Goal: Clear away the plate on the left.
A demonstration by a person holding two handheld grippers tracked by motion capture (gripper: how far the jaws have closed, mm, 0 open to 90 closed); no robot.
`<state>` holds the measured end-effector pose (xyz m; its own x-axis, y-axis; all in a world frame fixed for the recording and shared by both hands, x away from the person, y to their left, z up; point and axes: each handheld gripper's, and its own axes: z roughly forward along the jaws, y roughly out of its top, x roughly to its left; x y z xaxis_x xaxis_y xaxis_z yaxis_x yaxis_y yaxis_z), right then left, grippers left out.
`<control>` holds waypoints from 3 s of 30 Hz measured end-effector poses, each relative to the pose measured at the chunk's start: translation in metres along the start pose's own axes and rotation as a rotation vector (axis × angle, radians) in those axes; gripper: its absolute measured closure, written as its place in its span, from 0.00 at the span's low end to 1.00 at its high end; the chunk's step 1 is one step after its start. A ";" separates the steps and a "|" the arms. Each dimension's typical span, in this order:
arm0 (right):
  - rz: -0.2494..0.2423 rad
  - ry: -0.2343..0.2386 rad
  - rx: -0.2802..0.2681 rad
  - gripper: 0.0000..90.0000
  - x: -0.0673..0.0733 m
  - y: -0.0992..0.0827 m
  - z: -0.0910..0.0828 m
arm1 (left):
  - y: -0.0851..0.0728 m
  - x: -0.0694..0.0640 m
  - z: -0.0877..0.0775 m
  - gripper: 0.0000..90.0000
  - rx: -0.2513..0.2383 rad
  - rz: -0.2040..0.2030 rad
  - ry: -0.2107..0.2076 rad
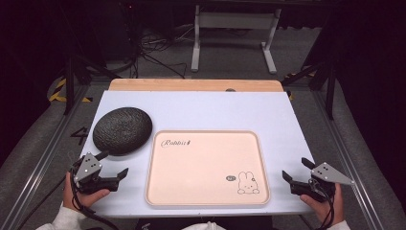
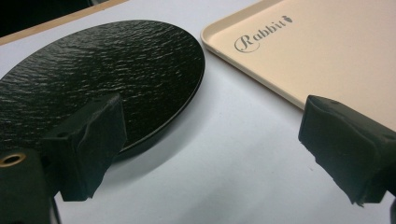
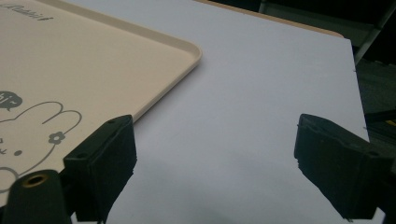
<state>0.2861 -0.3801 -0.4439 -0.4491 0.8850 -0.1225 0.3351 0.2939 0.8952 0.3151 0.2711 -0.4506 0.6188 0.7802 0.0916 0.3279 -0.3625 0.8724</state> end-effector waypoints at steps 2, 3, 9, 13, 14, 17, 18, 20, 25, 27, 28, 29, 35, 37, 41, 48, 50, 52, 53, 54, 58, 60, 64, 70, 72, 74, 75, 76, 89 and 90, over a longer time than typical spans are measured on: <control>0.002 0.002 0.000 0.15 0.000 0.000 0.000 | -0.001 0.001 0.000 0.09 -0.003 -0.015 -0.004; 0.001 0.000 0.001 0.15 0.000 0.000 0.000 | -0.002 0.002 0.000 0.09 -0.003 -0.016 -0.005; 0.003 0.002 0.001 0.15 0.000 0.002 0.003 | -0.006 0.005 -0.001 0.07 0.022 -0.018 0.006; -0.009 0.016 0.012 0.15 0.002 0.003 0.005 | -0.008 0.006 -0.002 0.08 0.024 -0.037 0.009; -0.015 0.021 0.016 0.15 0.004 0.003 0.006 | -0.008 0.006 -0.002 0.09 0.025 -0.037 0.006; -0.022 0.025 0.012 0.15 0.005 0.004 0.005 | -0.007 0.004 0.000 0.13 0.066 0.003 0.059; -0.021 0.026 0.010 0.15 0.005 0.004 0.005 | -0.007 0.003 0.001 0.16 0.067 0.036 0.080; -0.015 0.029 0.010 0.15 0.004 0.003 0.005 | -0.005 0.003 0.002 0.19 0.075 0.080 0.097; -0.014 0.030 0.019 0.15 0.003 0.002 0.006 | -0.001 0.012 0.012 0.18 0.112 0.088 0.113; -0.011 0.023 0.020 0.15 0.003 0.002 0.006 | 0.001 0.013 0.016 0.18 0.134 0.109 0.130; -0.010 0.019 0.019 0.15 0.002 0.002 0.006 | 0.003 0.013 0.018 0.19 0.146 0.133 0.145; -0.007 0.017 0.018 0.15 0.002 0.002 0.005 | 0.005 0.013 0.020 0.19 0.149 0.149 0.152; -0.006 0.007 0.018 0.15 0.002 0.002 0.004 | 0.015 0.009 0.036 0.20 0.221 0.263 0.236; -0.012 0.003 0.021 0.15 0.002 0.002 0.005 | 0.018 0.010 0.041 0.21 0.239 0.300 0.261; -0.014 0.005 0.023 0.15 0.003 0.002 0.004 | 0.023 0.009 0.050 0.21 0.262 0.337 0.274; -0.018 0.005 0.028 0.15 0.003 0.002 0.005 | 0.026 0.000 0.064 0.22 0.320 0.444 0.318; -0.023 0.009 0.028 0.15 0.004 0.002 0.005 | 0.025 -0.003 0.069 0.23 0.351 0.481 0.335; -0.024 0.010 0.026 0.15 0.004 0.002 0.005 | 0.026 -0.005 0.071 0.23 0.357 0.518 0.361; -0.024 0.009 0.027 0.15 0.003 0.002 0.005 | 0.027 -0.005 0.072 0.24 0.361 0.527 0.382; -0.023 0.007 0.029 0.15 0.003 0.002 0.005 | 0.027 -0.005 0.073 0.24 0.374 0.545 0.398; -0.025 0.010 0.031 0.15 0.004 0.002 0.005 | 0.026 -0.006 0.078 0.24 0.427 0.609 0.445; -0.027 0.011 0.033 0.15 0.004 0.002 0.005 | 0.027 -0.007 0.079 0.25 0.430 0.623 0.451; -0.030 0.016 0.040 0.15 0.005 0.001 0.007 | 0.027 -0.009 0.081 0.34 0.447 0.670 0.426; -0.034 0.018 0.043 0.15 0.005 0.001 0.007 | 0.027 -0.013 0.083 0.67 0.498 0.721 0.351; -0.033 0.018 0.042 0.15 0.005 0.001 0.007 | 0.027 -0.014 0.084 0.76 0.508 0.727 0.350; -0.035 0.021 0.042 0.15 0.006 0.001 0.007 | 0.026 -0.015 0.086 0.82 0.523 0.750 0.345; -0.041 0.023 0.045 0.15 0.007 0.001 0.007 | 0.026 -0.016 0.088 0.85 0.529 0.771 0.363; -0.041 0.023 0.045 0.15 0.007 0.001 0.007 | 0.026 -0.016 0.088 0.85 0.529 0.771 0.363; -0.052 0.025 0.056 0.15 0.009 0.002 0.009 | 0.034 -0.020 0.084 0.97 0.432 0.846 0.467; -0.052 0.024 0.056 0.15 0.009 0.002 0.009 | 0.034 -0.020 0.083 0.97 0.424 0.841 0.464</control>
<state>0.2899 -0.3685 -0.4471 -0.4866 0.8593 -0.1574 0.3560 0.3596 0.8625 0.3736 0.2008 -0.4622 0.4584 0.2807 0.8432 0.1979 -0.9572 0.2111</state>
